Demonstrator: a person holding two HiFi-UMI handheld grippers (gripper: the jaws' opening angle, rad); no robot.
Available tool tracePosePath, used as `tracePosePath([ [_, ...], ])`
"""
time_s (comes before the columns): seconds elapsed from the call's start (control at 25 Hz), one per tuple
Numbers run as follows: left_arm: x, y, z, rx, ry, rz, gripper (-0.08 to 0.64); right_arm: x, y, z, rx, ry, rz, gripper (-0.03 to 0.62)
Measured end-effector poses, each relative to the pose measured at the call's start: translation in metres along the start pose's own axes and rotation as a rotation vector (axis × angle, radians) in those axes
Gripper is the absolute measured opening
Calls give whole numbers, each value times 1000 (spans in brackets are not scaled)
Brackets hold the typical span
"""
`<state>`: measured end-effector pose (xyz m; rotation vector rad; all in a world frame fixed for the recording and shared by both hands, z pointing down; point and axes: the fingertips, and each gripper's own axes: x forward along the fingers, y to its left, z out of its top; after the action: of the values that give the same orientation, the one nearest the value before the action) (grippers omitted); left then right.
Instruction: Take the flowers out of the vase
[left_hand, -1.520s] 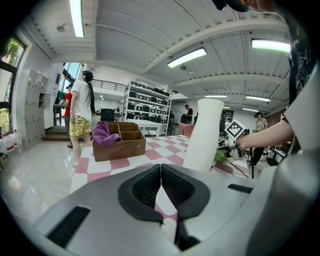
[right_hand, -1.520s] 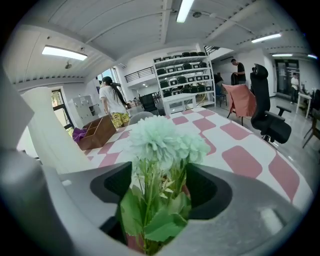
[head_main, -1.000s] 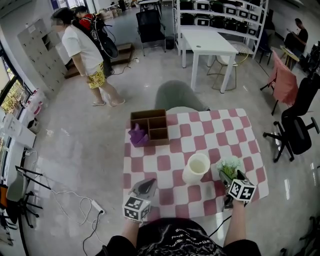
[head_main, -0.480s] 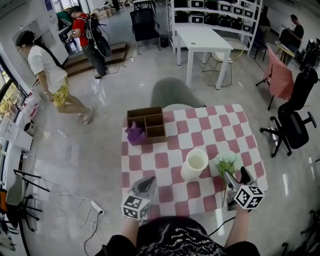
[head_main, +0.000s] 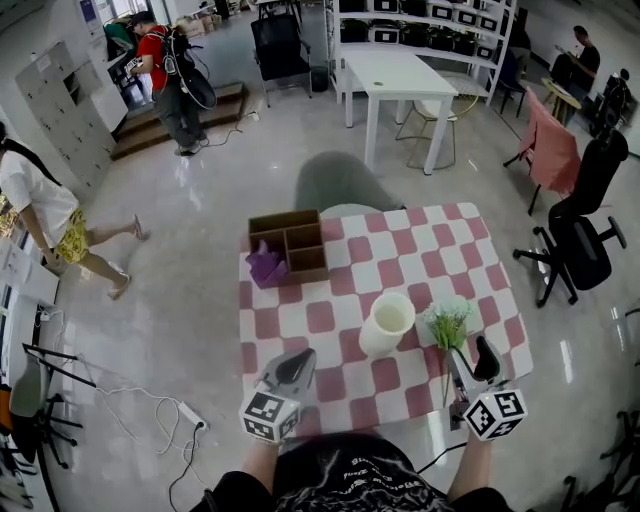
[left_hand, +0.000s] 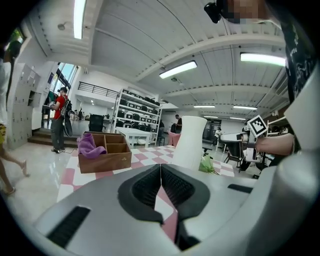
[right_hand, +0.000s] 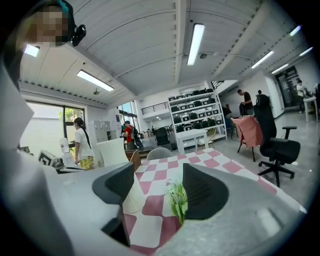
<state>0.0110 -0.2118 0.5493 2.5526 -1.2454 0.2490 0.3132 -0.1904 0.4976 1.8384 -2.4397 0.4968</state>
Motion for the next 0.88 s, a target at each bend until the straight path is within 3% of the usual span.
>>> tracePosePath([
  [0.36, -6, -16, -3, 14, -14, -35, 12, -18, 18, -27, -69, 3, -59, 206],
  [0.52, -9, -20, -3, 21, -36, -34, 12, -23, 23, -39, -134, 6, -84, 71],
  [0.72, -9, -25, -6, 16, -55, -41, 12, -26, 25, -50, -180, 26, -101, 11],
  [0.88, -7, -36, -8, 20, -66, -73, 12, -27, 26, -56, -190, 32, -104, 5],
])
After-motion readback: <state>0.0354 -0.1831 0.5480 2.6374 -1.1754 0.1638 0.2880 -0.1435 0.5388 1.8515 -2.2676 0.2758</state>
